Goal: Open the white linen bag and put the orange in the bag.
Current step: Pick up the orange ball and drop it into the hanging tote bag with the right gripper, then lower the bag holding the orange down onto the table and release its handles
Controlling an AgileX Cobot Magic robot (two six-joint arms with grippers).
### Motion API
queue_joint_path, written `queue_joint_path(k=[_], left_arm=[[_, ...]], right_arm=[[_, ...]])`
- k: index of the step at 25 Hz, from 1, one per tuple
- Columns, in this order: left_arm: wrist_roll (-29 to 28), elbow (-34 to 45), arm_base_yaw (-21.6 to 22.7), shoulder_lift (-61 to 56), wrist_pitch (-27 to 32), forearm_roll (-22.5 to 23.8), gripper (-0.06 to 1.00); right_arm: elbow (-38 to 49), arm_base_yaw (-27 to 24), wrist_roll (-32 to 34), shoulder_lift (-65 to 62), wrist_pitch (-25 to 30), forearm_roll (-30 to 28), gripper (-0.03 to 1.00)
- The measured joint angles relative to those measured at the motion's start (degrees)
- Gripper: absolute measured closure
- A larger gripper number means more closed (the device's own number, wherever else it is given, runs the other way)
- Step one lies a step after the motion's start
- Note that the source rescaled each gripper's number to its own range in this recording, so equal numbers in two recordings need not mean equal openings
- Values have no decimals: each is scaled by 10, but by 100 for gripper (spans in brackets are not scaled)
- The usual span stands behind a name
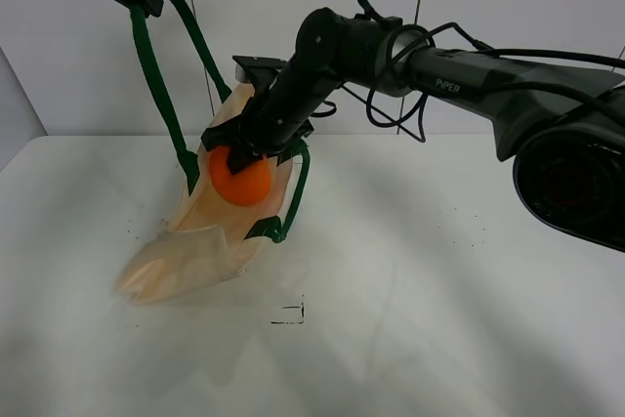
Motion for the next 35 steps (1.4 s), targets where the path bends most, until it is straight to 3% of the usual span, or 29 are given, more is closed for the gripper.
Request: queue_joint_path(k=[1,2,4,5,6,9,12,19,26,35], left_arm=[[0,0,0,0,0,0,94],[0,0,0,0,0,0,94],[0,0,0,0,0,0,94],[0,0,0,0,0,0,94],[0,0,0,0,0,0,94],[0,0,0,0,0,0,94],[0,0,0,0,0,0,94],[0,0,0,-1,0,0,94],[0,0,0,-1,0,0,94],[0,0,0,-1,0,0,94]], right_arm=[[0,0,0,2,-1,0,93],[0,0,0,3,-1,0,84],[0,1,0,5,-2,0,51],[0,1,0,5,-2,0,29],[0,1,0,5,-2,-1,16],[0,1,9,5,-2,-23,0],[0,0,46,2,22,-69,-3],[-3,-17,109,-19,155,-203,-3],[-3,-66,110,-19,164,-225,-3],[-3,-224,88,-19,166,-244,-3]])
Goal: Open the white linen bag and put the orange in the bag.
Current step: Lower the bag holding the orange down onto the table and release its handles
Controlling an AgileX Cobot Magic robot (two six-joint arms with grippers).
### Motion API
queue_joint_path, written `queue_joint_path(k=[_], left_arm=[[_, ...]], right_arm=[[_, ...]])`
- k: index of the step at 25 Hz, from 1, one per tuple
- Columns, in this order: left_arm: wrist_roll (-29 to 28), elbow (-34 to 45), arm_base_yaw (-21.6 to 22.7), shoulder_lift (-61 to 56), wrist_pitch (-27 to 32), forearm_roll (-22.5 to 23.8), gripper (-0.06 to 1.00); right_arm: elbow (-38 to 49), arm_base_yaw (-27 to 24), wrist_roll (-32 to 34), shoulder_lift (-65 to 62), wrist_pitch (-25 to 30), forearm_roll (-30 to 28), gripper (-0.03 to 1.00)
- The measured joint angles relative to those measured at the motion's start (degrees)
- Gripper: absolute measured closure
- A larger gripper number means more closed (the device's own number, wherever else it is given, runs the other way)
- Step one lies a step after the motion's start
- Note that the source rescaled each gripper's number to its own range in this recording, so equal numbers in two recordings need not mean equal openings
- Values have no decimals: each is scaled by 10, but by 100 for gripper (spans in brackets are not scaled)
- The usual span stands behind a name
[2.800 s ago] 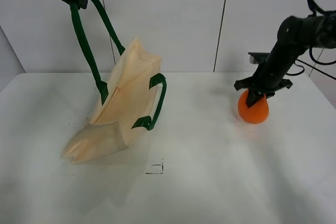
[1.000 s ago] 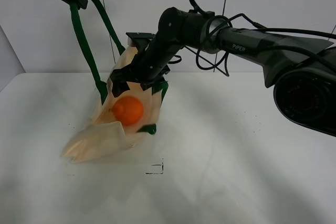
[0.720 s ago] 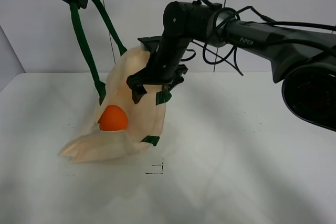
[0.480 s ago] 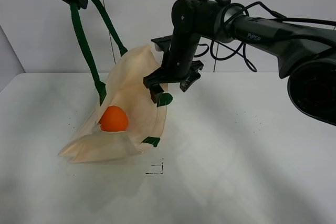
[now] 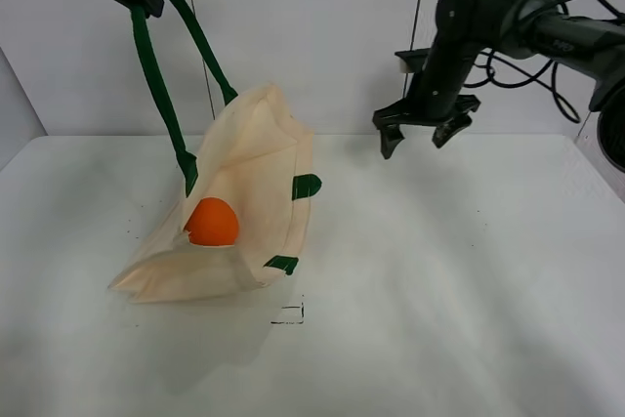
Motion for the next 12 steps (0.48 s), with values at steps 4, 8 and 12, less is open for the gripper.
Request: queue_joint_path(k=[4,8,12], left_arm=[[0,0,0,0,0,0,94],[0,0,0,0,0,0,94],[0,0,0,0,0,0,94]], right_arm=[[0,-56,-6,0,2,-2,-3],[0,-90,-7,0,5,2,-3],[0,-101,-8,-3,6,6,-3]])
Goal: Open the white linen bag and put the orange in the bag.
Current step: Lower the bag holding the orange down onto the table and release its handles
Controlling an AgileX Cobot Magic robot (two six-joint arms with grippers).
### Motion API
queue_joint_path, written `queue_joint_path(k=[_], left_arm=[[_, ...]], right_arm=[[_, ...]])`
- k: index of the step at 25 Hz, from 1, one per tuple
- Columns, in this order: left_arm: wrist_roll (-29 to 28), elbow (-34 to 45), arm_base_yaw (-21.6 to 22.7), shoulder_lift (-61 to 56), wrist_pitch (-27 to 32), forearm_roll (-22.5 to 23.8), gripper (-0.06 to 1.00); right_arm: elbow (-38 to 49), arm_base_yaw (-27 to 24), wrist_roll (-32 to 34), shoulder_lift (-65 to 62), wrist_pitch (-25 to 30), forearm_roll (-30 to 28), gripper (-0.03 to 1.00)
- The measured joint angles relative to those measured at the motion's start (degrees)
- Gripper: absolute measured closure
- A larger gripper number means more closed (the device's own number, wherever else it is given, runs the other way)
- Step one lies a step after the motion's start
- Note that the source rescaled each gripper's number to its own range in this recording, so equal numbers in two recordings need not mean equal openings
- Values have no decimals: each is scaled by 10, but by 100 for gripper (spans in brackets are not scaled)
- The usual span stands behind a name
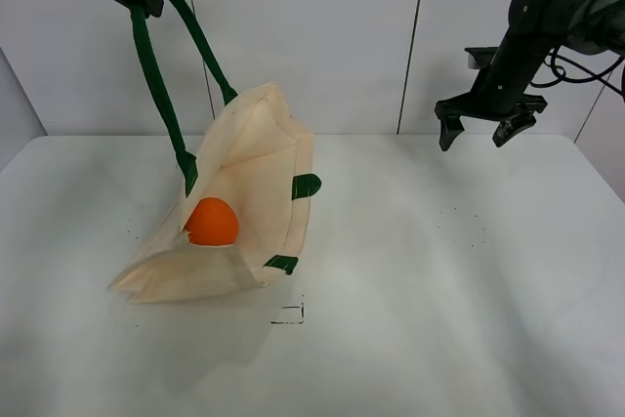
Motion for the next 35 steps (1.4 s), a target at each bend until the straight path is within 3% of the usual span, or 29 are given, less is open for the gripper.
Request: queue_joint_path(k=[4,8,24,32,35], left_arm=[[0,0,0,0,0,0,94],[0,0,0,0,0,0,94],[0,0,0,0,0,0,94],[2,0,0,0,0,0,94],[3,0,0,0,0,0,94]], right_arm=[[5,0,0,-24,0,15,-3],[72,0,-6,-102,-1,22,-3],[641,0,-18,-716,0,17,-3],[845,0,-24,-1047,-111,16,-3],[887,0,-24,-1133,-117,14,-3]])
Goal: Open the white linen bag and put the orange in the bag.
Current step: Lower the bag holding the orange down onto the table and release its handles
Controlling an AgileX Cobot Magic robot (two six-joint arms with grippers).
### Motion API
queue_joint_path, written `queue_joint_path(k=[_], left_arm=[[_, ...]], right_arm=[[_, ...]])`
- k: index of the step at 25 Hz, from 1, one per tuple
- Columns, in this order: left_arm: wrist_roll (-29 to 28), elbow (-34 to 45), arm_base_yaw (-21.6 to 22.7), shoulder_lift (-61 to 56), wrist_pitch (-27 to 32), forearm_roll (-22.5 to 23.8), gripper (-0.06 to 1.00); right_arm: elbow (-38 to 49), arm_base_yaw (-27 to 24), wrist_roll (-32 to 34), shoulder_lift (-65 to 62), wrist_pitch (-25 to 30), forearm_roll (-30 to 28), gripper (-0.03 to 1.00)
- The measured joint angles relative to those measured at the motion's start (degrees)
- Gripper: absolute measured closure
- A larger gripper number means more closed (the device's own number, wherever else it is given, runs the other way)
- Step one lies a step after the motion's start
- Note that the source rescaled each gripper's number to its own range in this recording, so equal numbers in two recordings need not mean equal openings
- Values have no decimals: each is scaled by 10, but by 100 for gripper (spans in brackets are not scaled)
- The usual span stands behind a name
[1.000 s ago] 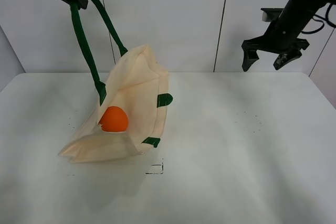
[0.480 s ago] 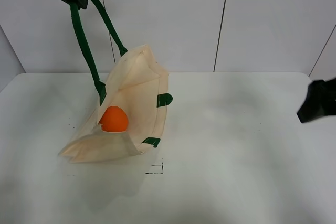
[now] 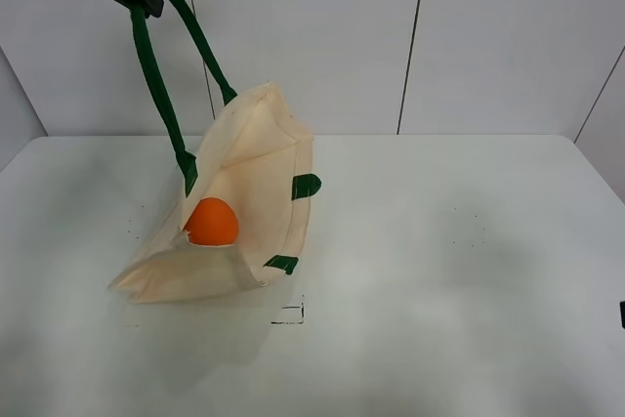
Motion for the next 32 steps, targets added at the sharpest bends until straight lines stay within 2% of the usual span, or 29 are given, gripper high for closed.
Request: queue_joint_path(k=[5,21,27,32], left_arm=[[0,0,0,0,0,0,94],[4,0,0,0,0,0,94],[4,0,0,0,0,0,94],[4,0,0,0,0,0,94]], right_arm=[[9,0,0,-73,7,-6,-3],[9,0,0,-91,7,1,-3],[9,-35,0,-128,7,3,-3],[9,-39,0,-172,7,3,-3]])
